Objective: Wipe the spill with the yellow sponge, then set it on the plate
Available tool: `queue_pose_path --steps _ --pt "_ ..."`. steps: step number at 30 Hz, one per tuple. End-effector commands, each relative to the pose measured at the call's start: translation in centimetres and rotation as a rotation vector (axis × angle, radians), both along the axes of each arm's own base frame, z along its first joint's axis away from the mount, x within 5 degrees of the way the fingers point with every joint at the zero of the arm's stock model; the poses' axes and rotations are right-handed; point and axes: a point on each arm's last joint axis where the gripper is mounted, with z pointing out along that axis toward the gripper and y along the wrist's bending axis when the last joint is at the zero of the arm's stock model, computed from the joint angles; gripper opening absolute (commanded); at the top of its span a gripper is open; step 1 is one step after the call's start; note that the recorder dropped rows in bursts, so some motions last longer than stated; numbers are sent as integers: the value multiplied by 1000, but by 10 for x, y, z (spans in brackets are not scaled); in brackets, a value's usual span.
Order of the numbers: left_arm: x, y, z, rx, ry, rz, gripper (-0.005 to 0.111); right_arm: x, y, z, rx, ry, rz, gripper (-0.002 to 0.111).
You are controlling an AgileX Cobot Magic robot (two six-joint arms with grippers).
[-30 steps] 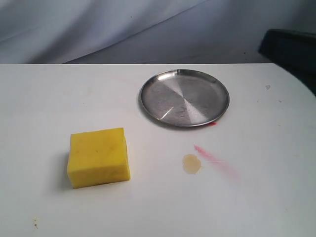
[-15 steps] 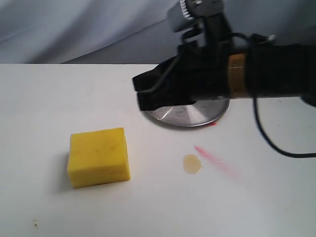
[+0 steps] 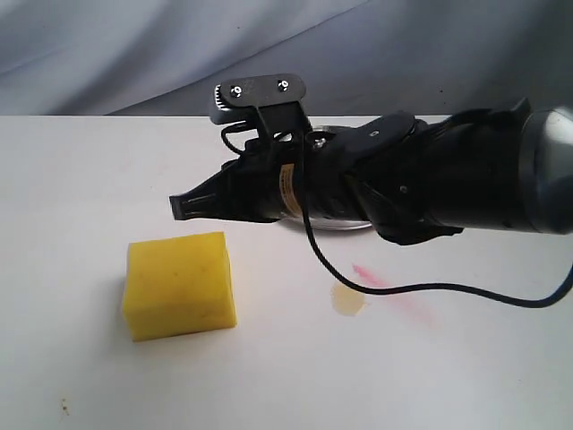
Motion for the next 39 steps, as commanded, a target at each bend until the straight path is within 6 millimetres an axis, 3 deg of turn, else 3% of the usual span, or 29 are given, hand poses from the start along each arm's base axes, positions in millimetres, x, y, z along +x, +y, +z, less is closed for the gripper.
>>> queue_pose_path --steps 1,5,9,11,13,16,19,22,25,27,33,35,39 --pt "0 0 -1 -4 -5 -2 0 6 -4 9 -122 -208 47 0" --pt "0 0 -1 -4 -5 -2 0 10 -8 13 -458 -589 167 0" --pt "0 0 -1 -4 -5 -2 0 17 -27 29 -850 -851 -58 0" --pt "0 0 -1 -4 -5 -2 0 17 -43 35 -993 -843 -230 0" --pt "0 0 -1 -4 -5 -2 0 13 -53 30 -1026 -606 -302 0" --pt "0 0 -1 -4 -5 -2 0 -1 -50 10 -916 -70 -123 0" --pt "0 0 -1 -4 -5 -2 0 -5 -35 -3 -671 185 21 0" --pt "0 0 -1 -4 -5 -2 0 5 -25 -13 -443 315 13 0" --pt "0 0 -1 -4 -5 -2 0 13 -17 -27 -313 410 31 2" --pt "0 0 -1 -4 -5 -2 0 12 -8 -36 -256 442 78 11" --pt "0 0 -1 -4 -5 -2 0 15 10 -61 -133 489 112 59" --pt "0 0 -1 -4 -5 -2 0 18 13 -69 -134 492 107 70" --pt "0 0 -1 -4 -5 -2 0 30 27 -75 -124 485 113 76"
